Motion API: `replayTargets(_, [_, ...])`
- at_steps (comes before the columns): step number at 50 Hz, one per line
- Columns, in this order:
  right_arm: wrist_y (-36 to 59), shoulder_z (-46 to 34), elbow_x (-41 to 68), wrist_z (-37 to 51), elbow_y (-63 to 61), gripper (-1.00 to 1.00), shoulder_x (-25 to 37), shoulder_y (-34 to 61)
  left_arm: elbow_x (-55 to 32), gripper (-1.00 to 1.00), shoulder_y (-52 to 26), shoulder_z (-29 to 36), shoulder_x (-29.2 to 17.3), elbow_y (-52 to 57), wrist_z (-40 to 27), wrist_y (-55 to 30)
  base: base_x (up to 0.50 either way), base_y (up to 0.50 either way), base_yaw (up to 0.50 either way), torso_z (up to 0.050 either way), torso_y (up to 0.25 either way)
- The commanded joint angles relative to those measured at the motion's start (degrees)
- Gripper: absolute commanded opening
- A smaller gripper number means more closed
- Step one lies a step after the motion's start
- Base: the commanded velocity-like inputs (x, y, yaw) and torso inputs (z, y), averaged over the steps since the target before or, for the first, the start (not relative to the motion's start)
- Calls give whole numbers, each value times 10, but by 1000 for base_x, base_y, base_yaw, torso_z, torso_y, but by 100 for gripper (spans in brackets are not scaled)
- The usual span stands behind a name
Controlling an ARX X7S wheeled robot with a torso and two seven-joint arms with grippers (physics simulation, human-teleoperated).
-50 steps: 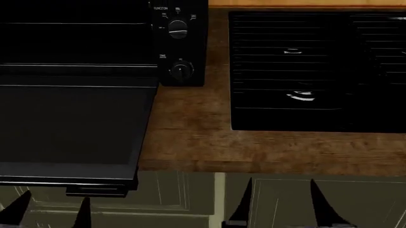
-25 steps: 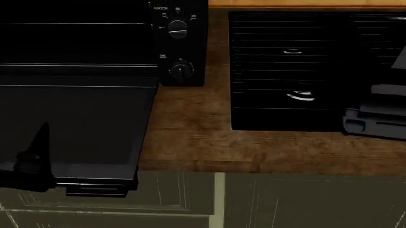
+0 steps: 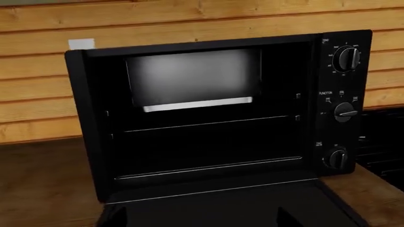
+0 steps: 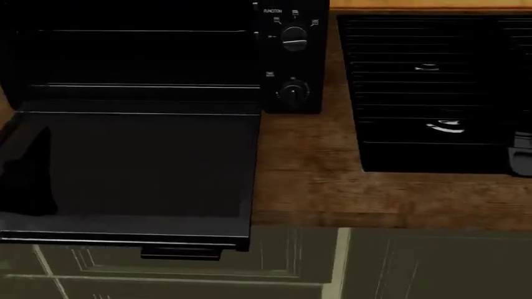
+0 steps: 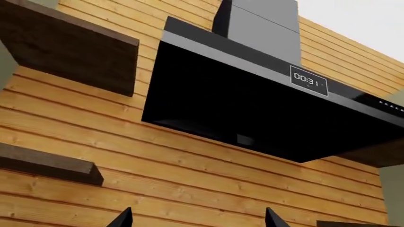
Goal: Close the toaster oven door.
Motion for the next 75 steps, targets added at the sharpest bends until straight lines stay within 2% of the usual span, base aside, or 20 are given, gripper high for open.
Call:
replayTargets(1, [-18, 2, 10, 14, -4, 100, 25, -21, -5, 100, -12, 6, -6, 6, -3, -15, 0, 500, 0, 0, 0])
replayTargets(34, [-87, 29, 11, 38, -6, 100, 67, -113, -1, 100, -3, 17, -5, -12, 3, 14, 0, 484, 0, 0, 0])
replayTargets(43, [-98, 31, 19, 52, -6, 100, 79, -125, -6, 100, 2, 15, -2, -4, -2, 10, 31, 21, 0, 0, 0])
replayTargets(57, [-126, 40, 30, 69, -7, 100, 106, -148, -14, 100, -2, 13, -1, 4, -9, 1, 454, 0, 0, 0, 0])
replayTargets(69, [-157, 66, 18, 73, -6, 100, 112, -192, 4, 100, 5, 28, -6, -28, 11, 46, 314, 0, 0, 0, 0])
replayTargets(75, [-167, 72, 26, 82, -7, 100, 127, -202, 37, 100, 30, 45, -32, -25, 49, 128, 0, 0, 0, 0, 0])
